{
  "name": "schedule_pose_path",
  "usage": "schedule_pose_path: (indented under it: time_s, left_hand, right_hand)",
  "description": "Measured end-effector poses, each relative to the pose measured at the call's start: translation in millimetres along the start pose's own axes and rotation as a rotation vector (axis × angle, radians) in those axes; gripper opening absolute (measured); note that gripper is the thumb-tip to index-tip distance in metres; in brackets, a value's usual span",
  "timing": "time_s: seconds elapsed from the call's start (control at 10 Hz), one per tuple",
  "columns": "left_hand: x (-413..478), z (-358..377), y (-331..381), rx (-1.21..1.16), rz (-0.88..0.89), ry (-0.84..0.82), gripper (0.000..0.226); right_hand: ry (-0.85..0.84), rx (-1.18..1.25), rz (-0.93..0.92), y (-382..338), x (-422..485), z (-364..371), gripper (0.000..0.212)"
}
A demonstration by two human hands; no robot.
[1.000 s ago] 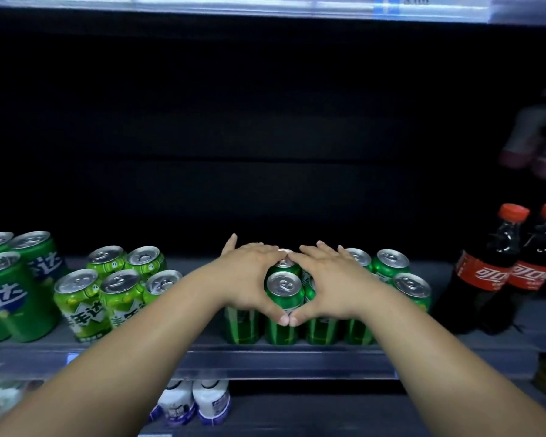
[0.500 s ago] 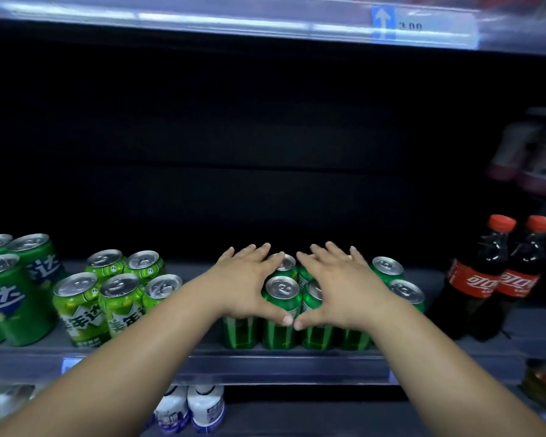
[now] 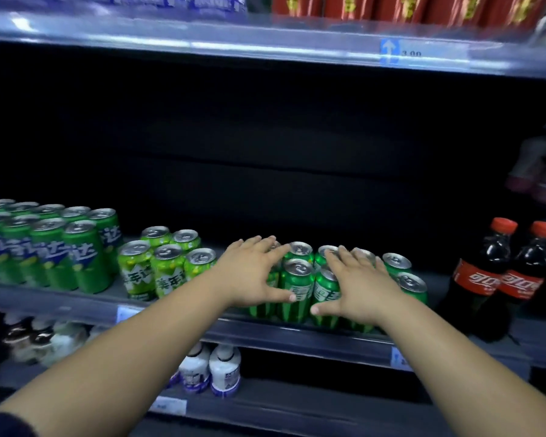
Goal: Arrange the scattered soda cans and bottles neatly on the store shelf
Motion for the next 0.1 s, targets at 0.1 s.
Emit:
schedule_pose_path:
  time_s: [0.1]
  left_hand:
    - [-35.2, 0.5, -1.3, -0.054, -0.06, 0.01, 0.091]
  right_hand:
    - [0.123, 0.018, -0.15, -12.8, -12.8, -4.2, 0.103]
Point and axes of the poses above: each hand's wrist, its own x-axis towards the middle knuckle, its own z-axis out of the palm, y = z × x, the point moved 1 cm from there along x, towards the middle knuckle, and after that the axes turned 3 degrees about -y, right-handed, at the moved point
